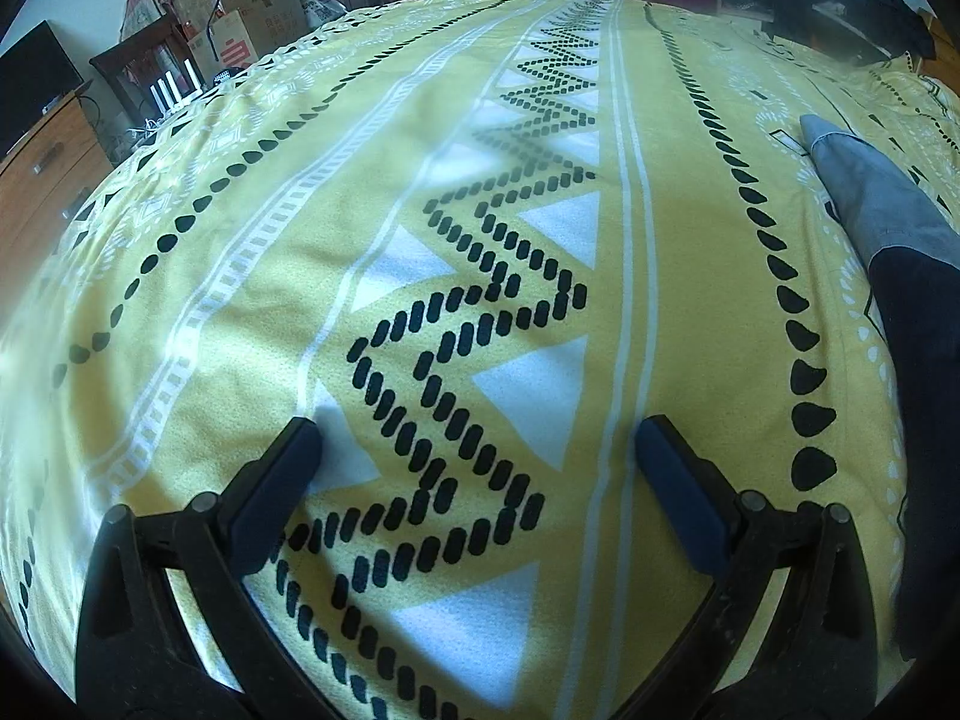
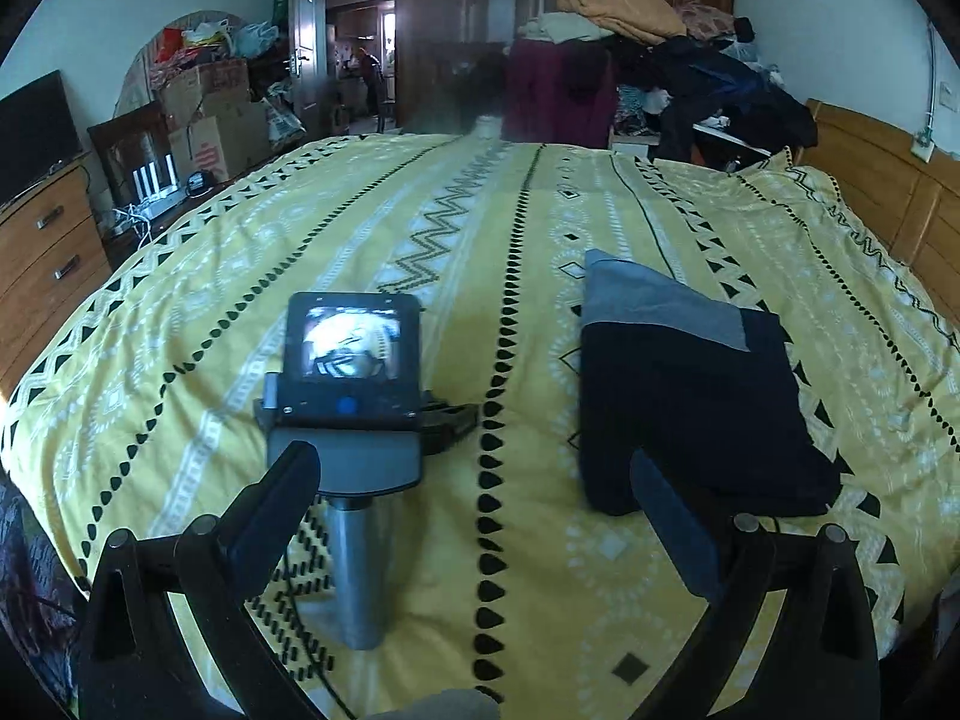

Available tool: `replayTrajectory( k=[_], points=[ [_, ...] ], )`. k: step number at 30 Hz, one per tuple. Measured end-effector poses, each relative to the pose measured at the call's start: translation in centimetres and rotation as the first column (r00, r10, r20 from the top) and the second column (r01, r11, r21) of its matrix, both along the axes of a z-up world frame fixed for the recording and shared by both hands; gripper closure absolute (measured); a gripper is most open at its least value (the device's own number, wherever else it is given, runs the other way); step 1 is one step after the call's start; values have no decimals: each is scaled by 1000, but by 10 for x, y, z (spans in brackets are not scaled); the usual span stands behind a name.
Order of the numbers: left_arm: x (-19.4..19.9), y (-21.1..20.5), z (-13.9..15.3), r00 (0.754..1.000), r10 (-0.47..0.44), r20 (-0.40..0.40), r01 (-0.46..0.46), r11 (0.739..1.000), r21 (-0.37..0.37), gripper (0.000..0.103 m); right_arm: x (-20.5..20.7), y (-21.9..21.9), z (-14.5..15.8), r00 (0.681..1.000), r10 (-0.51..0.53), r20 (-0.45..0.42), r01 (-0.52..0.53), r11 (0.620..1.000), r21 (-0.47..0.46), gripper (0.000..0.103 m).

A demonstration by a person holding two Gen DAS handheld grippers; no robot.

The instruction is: Fold small clothes

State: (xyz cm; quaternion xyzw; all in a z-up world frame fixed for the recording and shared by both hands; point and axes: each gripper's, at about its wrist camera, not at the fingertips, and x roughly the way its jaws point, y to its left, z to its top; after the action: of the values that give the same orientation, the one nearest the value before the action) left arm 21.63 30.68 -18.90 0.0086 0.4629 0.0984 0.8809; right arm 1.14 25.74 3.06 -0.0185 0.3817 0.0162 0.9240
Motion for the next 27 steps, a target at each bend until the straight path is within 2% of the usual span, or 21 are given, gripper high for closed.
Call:
replayTrajectory(
  k=[8,13,18,20,23,24,26,27],
  points=[
    [0,0,0,1000,0,0,0,1000,0,0,3,-50,16,998,-49,33,49,999,12,0],
    [0,0,0,1000,0,0,0,1000,0,0,5,-56,22,998,-40,54,40,999,9,0],
    [0,0,0,1000,0,0,0,1000,0,0,-5,-63,30,987,-29,157,26,999,26,0],
    [0,0,0,1000,0,0,0,1000,0,0,-12,-73,32,980,-39,193,26,997,69,0],
    [0,0,0,1000,0,0,0,1000,0,0,-11,-94,28,986,-35,164,7,986,169,0],
    [0,0,0,1000,0,0,0,1000,0,0,-10,-104,26,987,9,159,-49,968,245,0],
    [0,0,0,1000,0,0,0,1000,0,0,-6,-122,22,972,145,186,-210,891,402,0],
    [0,0,0,1000,0,0,0,1000,0,0,-7,-125,24,961,161,225,-244,878,412,0]
  ],
)
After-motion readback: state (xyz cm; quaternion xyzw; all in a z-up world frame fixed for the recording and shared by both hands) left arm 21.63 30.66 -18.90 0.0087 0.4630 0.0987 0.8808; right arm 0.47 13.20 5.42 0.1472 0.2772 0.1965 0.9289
